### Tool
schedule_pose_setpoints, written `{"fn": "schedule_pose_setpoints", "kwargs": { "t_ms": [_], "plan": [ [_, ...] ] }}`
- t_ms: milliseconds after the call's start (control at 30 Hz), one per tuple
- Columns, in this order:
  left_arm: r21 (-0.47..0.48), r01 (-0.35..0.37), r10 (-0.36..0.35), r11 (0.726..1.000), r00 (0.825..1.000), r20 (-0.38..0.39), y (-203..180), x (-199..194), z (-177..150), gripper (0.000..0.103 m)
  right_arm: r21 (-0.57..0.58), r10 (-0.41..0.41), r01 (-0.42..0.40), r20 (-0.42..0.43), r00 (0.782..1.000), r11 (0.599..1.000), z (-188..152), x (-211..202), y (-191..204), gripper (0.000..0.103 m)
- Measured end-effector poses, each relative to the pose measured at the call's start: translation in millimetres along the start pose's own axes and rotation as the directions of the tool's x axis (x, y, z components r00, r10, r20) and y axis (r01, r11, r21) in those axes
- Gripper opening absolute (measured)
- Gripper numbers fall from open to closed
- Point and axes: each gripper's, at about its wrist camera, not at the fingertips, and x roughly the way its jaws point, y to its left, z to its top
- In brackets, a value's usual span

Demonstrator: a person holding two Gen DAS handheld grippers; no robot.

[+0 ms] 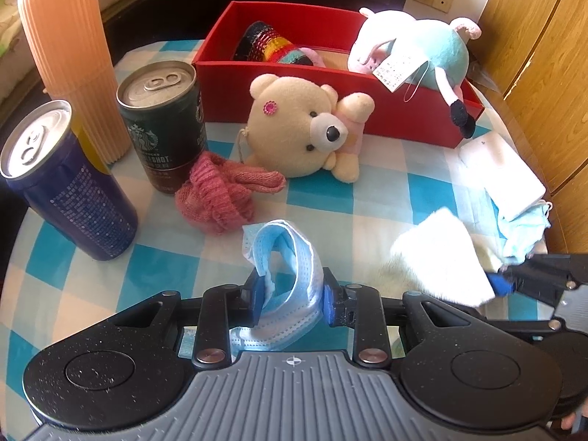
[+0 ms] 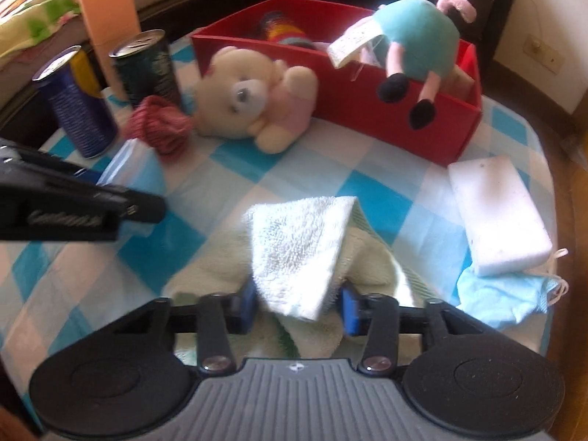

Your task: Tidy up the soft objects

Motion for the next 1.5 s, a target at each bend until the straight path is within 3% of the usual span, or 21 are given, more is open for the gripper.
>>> {"fn": "schedule_pose_setpoints", "kwargs": {
  "t_ms": [133,367,867,1500],
  "plan": [
    [-0.001,0.004,-0.004,1.000,1.000,0.009,0,-3,0,0.032,0.092,0.132,-0.132,0.007,0.991,0.987,4,-17,-16,0.012],
    [0.002,0.016,-0.016,1.000,1.000,0.017,-2,-6,2,0.032,0.151,0.213,-0.219,0.061,0.975,0.964,5,-39,-27,0.012],
    [-0.028,0.045,-0.042,0.999,0.995,0.091,-2,-27,18,0.032,0.214,0.249,-0.287,0.189,0.950,0.934,22,-72,-45,0.012],
    [0.005,0.027,-0.028,1.000,0.975,0.220,-15,-61,36,0.032,0.178,0.188,-0.253,0.315,0.930,0.951,31,-112,-47,0.012]
  ]
}}
